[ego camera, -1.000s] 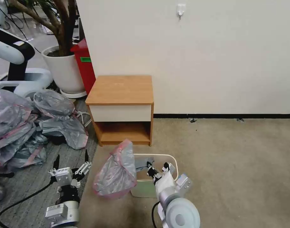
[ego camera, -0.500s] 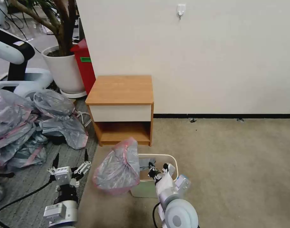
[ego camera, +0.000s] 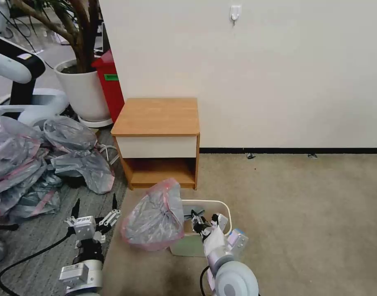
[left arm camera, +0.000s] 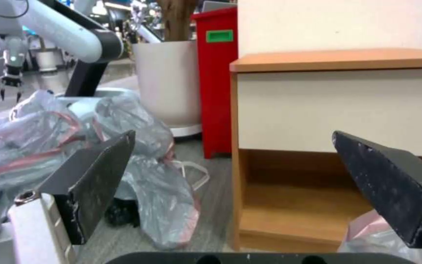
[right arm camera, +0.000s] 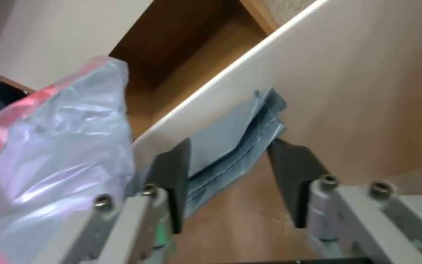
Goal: Pick up the garbage bag from the table and place it over the trash can.
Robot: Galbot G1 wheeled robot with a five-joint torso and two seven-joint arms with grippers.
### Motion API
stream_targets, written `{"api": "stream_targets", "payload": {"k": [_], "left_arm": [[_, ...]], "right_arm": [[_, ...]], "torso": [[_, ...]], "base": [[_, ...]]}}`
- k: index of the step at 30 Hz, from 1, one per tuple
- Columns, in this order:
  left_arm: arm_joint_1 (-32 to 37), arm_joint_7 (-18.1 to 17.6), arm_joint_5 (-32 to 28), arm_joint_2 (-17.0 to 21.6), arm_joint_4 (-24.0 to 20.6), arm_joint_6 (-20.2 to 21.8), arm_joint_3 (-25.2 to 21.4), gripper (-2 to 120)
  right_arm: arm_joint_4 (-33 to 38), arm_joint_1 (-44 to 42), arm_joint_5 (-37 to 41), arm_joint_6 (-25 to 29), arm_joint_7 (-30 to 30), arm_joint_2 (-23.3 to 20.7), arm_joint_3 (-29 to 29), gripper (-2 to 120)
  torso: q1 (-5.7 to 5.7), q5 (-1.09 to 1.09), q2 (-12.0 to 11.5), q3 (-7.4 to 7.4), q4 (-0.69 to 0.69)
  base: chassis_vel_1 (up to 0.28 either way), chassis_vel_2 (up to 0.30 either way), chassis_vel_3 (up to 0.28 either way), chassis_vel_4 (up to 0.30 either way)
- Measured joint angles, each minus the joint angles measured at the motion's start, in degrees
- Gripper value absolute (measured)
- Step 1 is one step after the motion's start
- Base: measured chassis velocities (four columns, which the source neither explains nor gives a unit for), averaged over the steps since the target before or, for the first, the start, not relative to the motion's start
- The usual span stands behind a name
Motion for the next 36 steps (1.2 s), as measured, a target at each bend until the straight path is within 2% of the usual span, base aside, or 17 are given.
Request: {"api": "stream_targets", "payload": {"k": [2,4,7,8,11,12,15,20,29,34,36], "left_arm": [[0.04,0.02,0.01,0.00,0.03,-0.01,0.03,100],[0.05,0.02,0.01,0.00,0.03,-0.01,0.04,100],[0.09,0.04,0.01,0.10,0.03,-0.02,0.14,100],[0.09,0.04,0.01,0.10,0.03,-0.02,0.14,100],[-0.02,0.08,0.02,0.22,0.18,-0.03,0.26,100],[-0.02,0.08,0.02,0.22,0.18,-0.03,0.26,100],[-0.14,0.19,0.03,0.24,0.36,-0.03,0.48,100],[-0.01,1.16,0.16,0.26,0.37,-0.08,0.84,100],[0.16,2.06,-0.13,1.35,-0.87,-0.18,0.51,100],[0.86,4.78,-4.86,2.68,-3.39,1.11,1.36,100],[1.69,7.70,-9.11,4.24,-5.29,3.42,2.00,100]], "right_arm": [[0.06,-0.14,-0.53,-0.02,-0.01,-0.28,0.05,55],[0.15,-0.17,-0.62,-0.02,-0.01,-0.37,0.10,58],[0.93,-0.37,-1.36,-0.09,0.03,-1.20,0.47,72],[0.93,-0.37,-1.36,-0.09,0.03,-1.20,0.47,72],[2.04,-0.44,-2.11,-0.23,0.10,-2.25,1.15,86],[2.04,-0.44,-2.11,-0.23,0.10,-2.25,1.15,86],[2.70,-0.36,-2.20,-0.26,0.14,-2.89,1.62,100],[3.55,0.20,-2.63,-0.30,0.14,-3.57,2.23,110],[4.58,1.00,-4.16,-0.30,0.14,-4.68,4.37,114],[5.13,1.67,-4.94,-0.24,0.14,-5.95,6.76,111],[5.41,2.32,-5.23,-0.14,0.11,-7.07,8.54,107]], "torso": [[0.00,0.00,0.00,0.00,0.00],[0.00,0.00,0.00,0.00,0.00],[0.00,0.00,0.00,0.00,0.00],[0.00,0.00,0.00,0.00,0.00],[0.00,0.00,0.00,0.00,0.00],[0.00,0.00,0.00,0.00,0.00],[0.00,0.00,0.00,0.00,0.00],[0.00,0.00,0.00,0.00,0.00],[0.00,0.00,-0.01,0.00,0.00],[0.00,0.00,-0.01,0.00,-0.01],[0.00,0.00,-0.01,0.00,0.00]], "base": [[0.000,0.000,0.000,0.000],[0.000,0.000,0.000,0.000],[0.000,0.000,0.000,0.000],[0.000,0.000,0.000,0.000],[0.000,0.000,0.000,0.000],[0.000,0.000,0.000,0.000],[0.000,0.000,0.000,0.000],[0.000,0.000,0.000,0.000],[0.000,0.000,0.000,0.000],[0.000,0.000,0.000,0.000],[0.000,0.000,0.000,0.000]]}}
